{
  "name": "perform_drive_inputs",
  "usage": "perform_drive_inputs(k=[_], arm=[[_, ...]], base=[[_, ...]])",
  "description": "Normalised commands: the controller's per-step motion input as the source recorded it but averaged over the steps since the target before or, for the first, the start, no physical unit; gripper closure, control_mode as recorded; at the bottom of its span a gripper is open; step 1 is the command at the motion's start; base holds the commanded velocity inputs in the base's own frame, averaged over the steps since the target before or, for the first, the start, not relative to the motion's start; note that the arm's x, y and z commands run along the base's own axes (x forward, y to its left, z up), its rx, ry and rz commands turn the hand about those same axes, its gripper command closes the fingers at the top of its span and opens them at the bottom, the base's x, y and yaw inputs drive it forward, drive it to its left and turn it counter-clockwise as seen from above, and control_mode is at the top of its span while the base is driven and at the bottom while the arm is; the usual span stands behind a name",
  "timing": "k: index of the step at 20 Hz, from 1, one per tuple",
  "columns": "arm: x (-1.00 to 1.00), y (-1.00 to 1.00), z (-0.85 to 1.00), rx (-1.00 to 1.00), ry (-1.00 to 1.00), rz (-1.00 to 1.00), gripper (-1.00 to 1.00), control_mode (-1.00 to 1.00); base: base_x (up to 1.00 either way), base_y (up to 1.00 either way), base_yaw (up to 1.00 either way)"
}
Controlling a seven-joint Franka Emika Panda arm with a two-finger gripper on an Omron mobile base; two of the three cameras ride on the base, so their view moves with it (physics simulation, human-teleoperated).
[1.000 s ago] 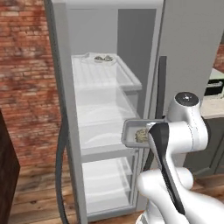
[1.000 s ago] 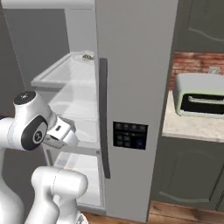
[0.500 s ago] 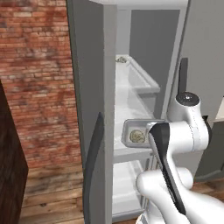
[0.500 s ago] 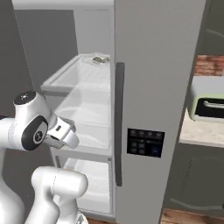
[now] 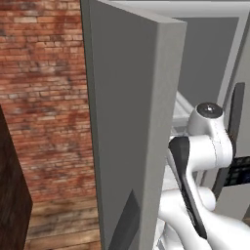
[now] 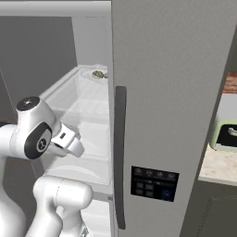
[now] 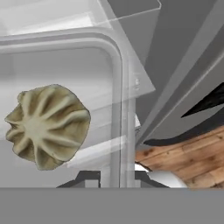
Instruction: Place two dumplings into each of the tupperware containers and then place the containers in the fridge.
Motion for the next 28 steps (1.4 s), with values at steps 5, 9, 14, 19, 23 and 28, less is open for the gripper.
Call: perform_drive_inputs(k=[5, 9, 14, 19, 23, 28], arm=[[0.00, -0.08, 0.28, 0.30, -0.25, 0.04, 1.00, -1.00], [0.00, 0.08, 0.53, 0.13, -0.29, -0.23, 1.00, -1.00], [0.01, 0.19, 0.71, 0.00, -0.07, -0.35, 1.00, -1.00], [0.32, 0.00, 0.51, 0.17, -0.09, -0.08, 1.00, -1.00], [0.68, 0.19, 0.20, 0.04, 0.05, 0.08, 1.00, -1.00], [0.77, 0.48, 0.00, -0.04, 0.08, 0.05, 1.00, -1.00]], base=[[0.00, 0.00, 0.00], [0.00, 0.00, 0.00], [0.00, 0.00, 0.00], [0.00, 0.00, 0.00], [0.00, 0.00, 0.00], [0.00, 0.00, 0.00]])
